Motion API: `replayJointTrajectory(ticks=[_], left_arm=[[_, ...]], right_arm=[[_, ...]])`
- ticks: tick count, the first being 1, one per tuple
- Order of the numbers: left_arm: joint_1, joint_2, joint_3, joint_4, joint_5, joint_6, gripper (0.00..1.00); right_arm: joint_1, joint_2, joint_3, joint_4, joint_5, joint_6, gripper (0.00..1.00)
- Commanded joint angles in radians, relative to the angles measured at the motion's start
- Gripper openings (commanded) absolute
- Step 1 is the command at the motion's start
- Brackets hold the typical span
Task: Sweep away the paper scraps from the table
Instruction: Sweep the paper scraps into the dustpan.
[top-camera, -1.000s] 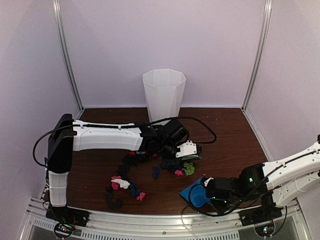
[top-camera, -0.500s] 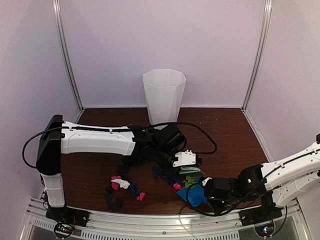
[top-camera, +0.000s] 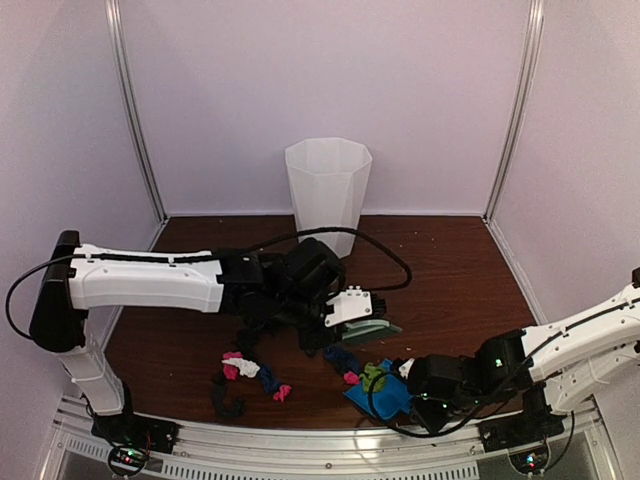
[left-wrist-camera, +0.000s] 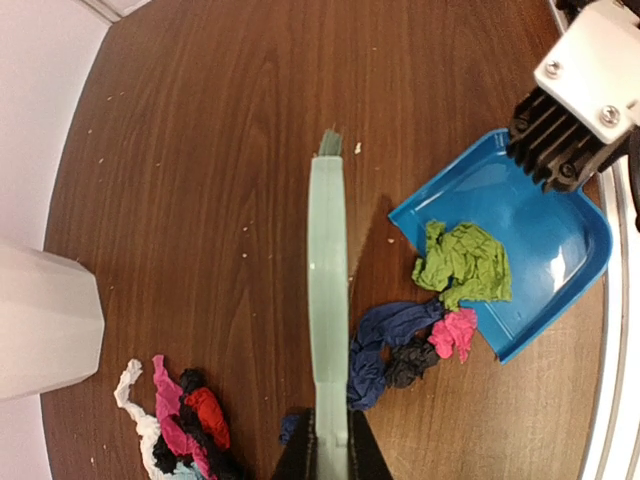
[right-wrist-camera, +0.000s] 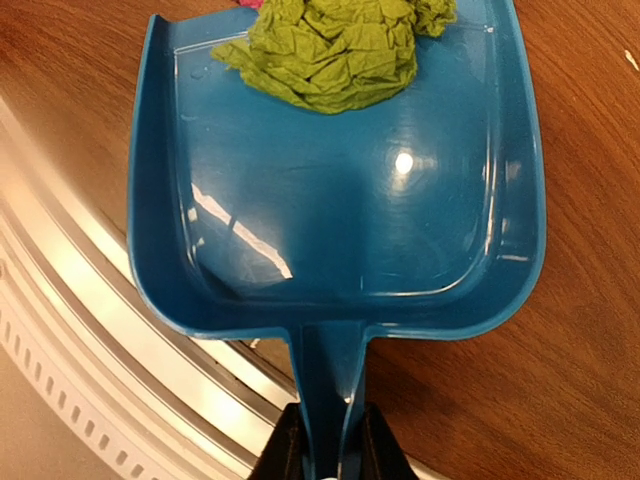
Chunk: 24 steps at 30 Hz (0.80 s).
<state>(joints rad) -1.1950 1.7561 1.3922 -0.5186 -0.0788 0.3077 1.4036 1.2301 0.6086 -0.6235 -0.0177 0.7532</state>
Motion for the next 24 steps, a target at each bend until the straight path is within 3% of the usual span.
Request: replayJointTrajectory(ticks=[1,9,24], left_arm=[[0.003,-0.106,-0.060,0.094,-0.109,-0.117,0.00],[0.006,-0.226,-0.213,0.112,-0.286,-0.300,0.00],[0.051,-0.270,-0.333,0.047,-0.342,-0.509,0.00]], right_arm=[[0.016,0.021,-0.010,0.025,-0.031,-0.025,0.00],[0.021,0.075,0.028,0.024,0.007,-0.017,0.00],[0.021,0.193,0.078,0.054,0.013,-0.051,0.00]])
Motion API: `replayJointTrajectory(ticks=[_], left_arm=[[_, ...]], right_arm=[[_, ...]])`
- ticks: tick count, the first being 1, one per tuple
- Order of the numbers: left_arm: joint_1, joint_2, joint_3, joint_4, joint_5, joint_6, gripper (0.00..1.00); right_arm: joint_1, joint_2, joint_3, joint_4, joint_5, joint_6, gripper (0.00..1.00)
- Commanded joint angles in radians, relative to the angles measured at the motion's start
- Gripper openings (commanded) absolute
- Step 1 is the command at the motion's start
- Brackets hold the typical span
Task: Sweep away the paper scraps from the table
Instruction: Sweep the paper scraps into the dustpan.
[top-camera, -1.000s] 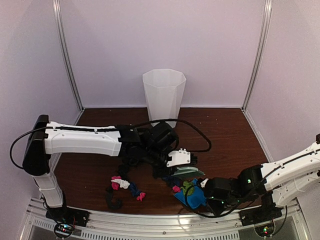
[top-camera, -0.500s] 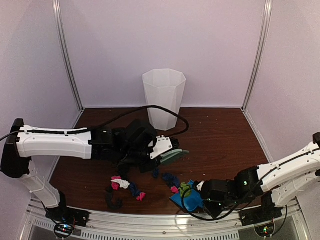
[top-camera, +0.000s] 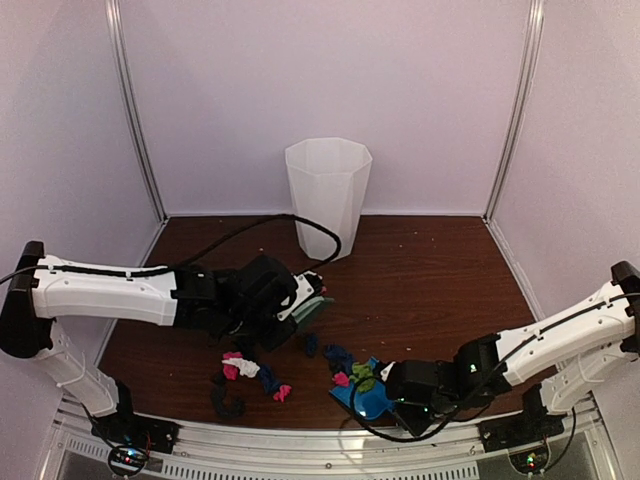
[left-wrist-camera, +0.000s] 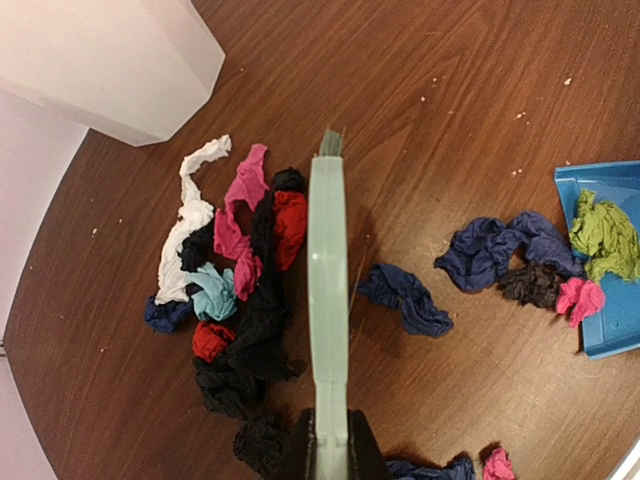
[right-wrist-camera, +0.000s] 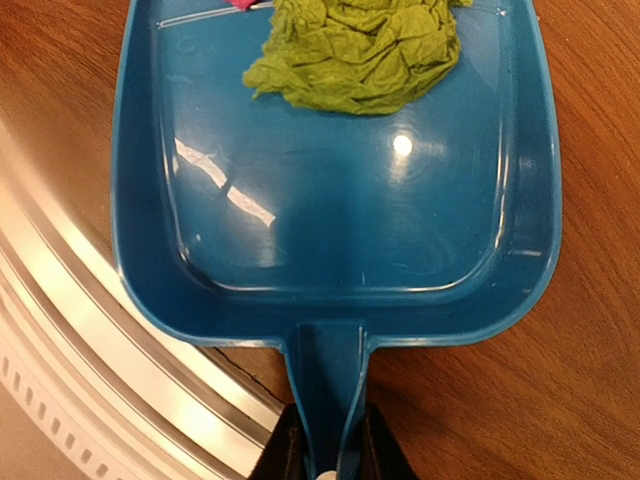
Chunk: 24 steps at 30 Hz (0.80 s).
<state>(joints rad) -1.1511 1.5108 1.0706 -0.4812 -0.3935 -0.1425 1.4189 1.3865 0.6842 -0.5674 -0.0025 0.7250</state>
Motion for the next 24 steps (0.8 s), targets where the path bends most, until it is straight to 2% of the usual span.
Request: replayJointTrajectory(ticks=[1,12,17,24], left_arm=[[0.007,-0.021,-0.015,0.009,-0.025,-0.062,0.00],[0.005,0.053,0.006,0.029,0.096,-0.035,0.00],[0.005,0.077,0.040,0.012,0.100,-0.036,0.00],[0.004,0.065,0.051,0.011,0.077,-0.048,0.00]], right_arm=[[0.006,0.040,0.005,0.000,-0.002,-0.024,0.00],[0.005,0.098,0.045,-0.011,0.023,-0.045,0.00],[0.006,0.105,0.091,-0.116,0.006,-0.033,0.00],[0.006,0.023,0.152,-0.291,0.005,-0.003,0.00]])
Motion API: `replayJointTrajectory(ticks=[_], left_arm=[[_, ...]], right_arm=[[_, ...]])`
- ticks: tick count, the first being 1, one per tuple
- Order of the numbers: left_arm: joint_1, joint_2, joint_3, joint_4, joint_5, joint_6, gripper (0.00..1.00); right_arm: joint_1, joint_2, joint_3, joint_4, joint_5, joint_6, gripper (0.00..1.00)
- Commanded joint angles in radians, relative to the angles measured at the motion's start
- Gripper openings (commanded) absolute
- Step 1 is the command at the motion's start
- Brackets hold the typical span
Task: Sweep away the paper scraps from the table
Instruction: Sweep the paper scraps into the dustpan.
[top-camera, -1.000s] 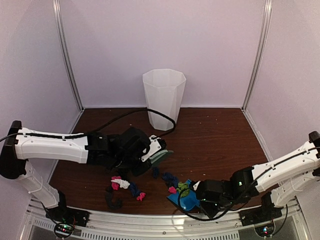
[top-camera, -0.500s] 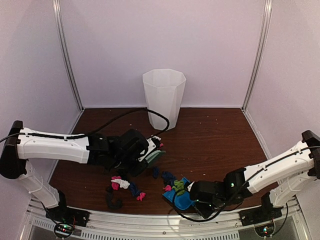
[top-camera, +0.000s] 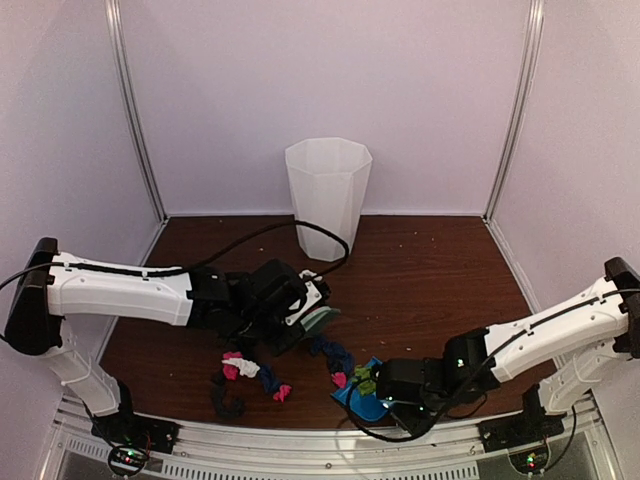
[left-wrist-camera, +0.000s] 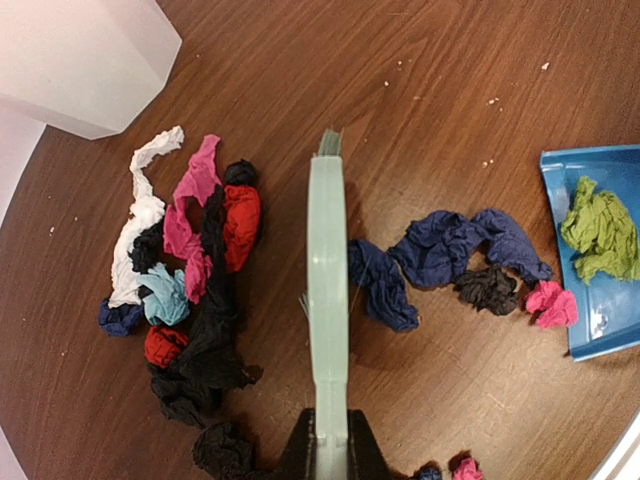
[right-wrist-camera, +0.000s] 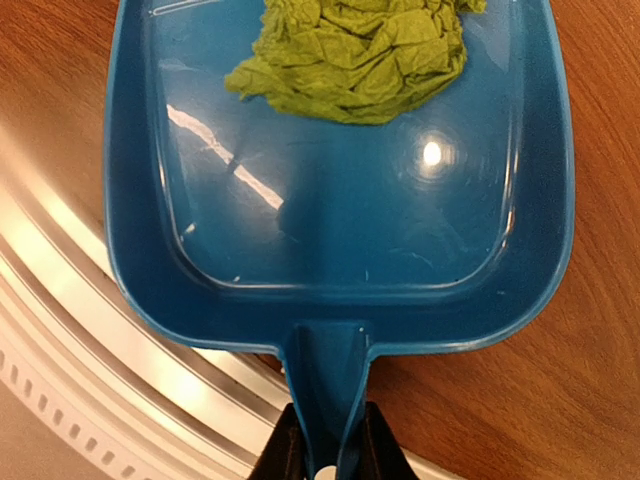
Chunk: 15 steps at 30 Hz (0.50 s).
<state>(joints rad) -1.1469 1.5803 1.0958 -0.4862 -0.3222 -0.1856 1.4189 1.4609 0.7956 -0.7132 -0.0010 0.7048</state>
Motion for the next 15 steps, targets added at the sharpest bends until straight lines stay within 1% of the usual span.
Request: replayJointTrajectory(ticks=[1,7,15], left_arm=[[0.000,-0.005,0.027,0.017,0.004,-0.006,0.00],[0.000,-0.004,0.026,0.017,0.010,-0.006,0.00],[-0.016,0.006,0.018,0.016,0.039,0.005,0.00]], right_arm=[[0.005,-0.058,0.047,-0.157,0.003,0.015,0.00],[0.005,-0.019,0.081,-0.199,-0.080,-0.037,0.00],[-0.028,0.077,0.154,-0.232,-0.073,-0.095,0.00]])
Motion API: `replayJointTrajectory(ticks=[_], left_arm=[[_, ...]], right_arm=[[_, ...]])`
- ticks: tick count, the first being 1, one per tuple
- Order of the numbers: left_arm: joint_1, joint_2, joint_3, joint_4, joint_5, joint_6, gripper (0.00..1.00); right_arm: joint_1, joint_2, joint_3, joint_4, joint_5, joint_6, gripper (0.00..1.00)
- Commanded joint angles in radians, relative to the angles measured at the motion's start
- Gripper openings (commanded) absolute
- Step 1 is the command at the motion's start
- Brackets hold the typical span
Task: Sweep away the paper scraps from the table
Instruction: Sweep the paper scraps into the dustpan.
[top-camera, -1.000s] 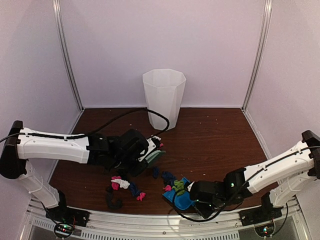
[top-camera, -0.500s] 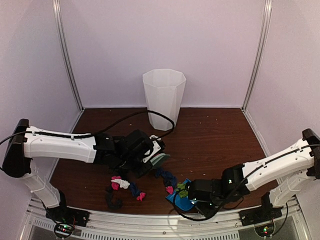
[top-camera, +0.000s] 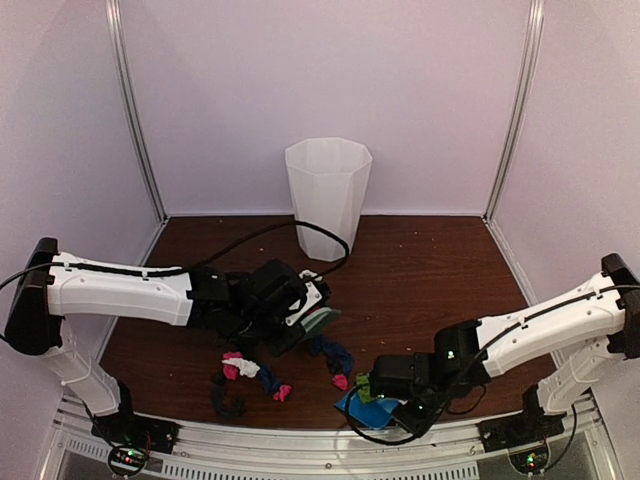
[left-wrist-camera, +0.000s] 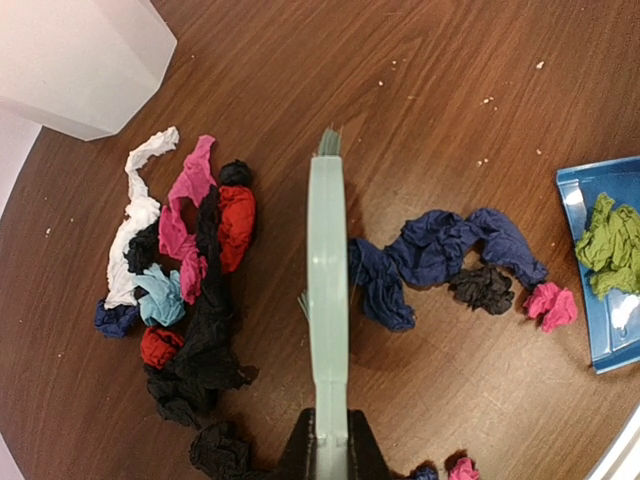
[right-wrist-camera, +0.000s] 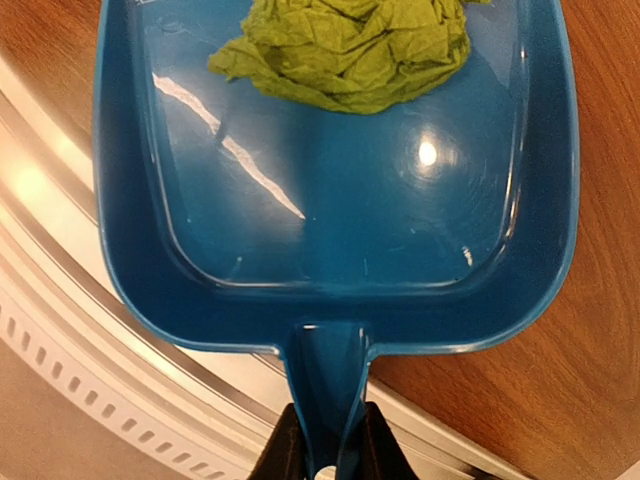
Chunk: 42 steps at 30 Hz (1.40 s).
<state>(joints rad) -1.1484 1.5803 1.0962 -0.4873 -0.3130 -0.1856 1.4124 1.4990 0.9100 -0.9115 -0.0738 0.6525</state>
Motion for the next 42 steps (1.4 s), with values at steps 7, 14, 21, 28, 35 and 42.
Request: replayJointTrajectory(ticks=[7,14,21,28,35,42], left_arm=[[-0.037,0.023,0.027,0.017,0.058,0.018,0.00],[-0.067,0.028,0.030,0.021,0.078,0.020,0.00],[-0.084,0.029,0.030,0.042,0.113,0.028,0.00],[-0.111,0.008,0.021,0.068,0.148,0.028,0.00],[-0.120,-0.040,-0.009,0.123,0.194,0.005,0.00],[-0.122,-0.082,-0.022,0.128,0.187,-0.024,0.00]], right_arm=[[-0.105,0.091,0.076,-0.023,-0.004,-0.101,0.00],[-0.148,0.146,0.104,-0.007,-0.039,-0.161,0.00],[-0.174,0.164,0.116,0.010,-0.037,-0.190,0.00],[-0.178,0.167,0.091,0.063,0.015,-0.194,0.00],[-0.179,0.140,0.052,0.146,0.040,-0.170,0.00],[-0.173,0.106,-0.003,0.224,0.106,-0.129,0.00]])
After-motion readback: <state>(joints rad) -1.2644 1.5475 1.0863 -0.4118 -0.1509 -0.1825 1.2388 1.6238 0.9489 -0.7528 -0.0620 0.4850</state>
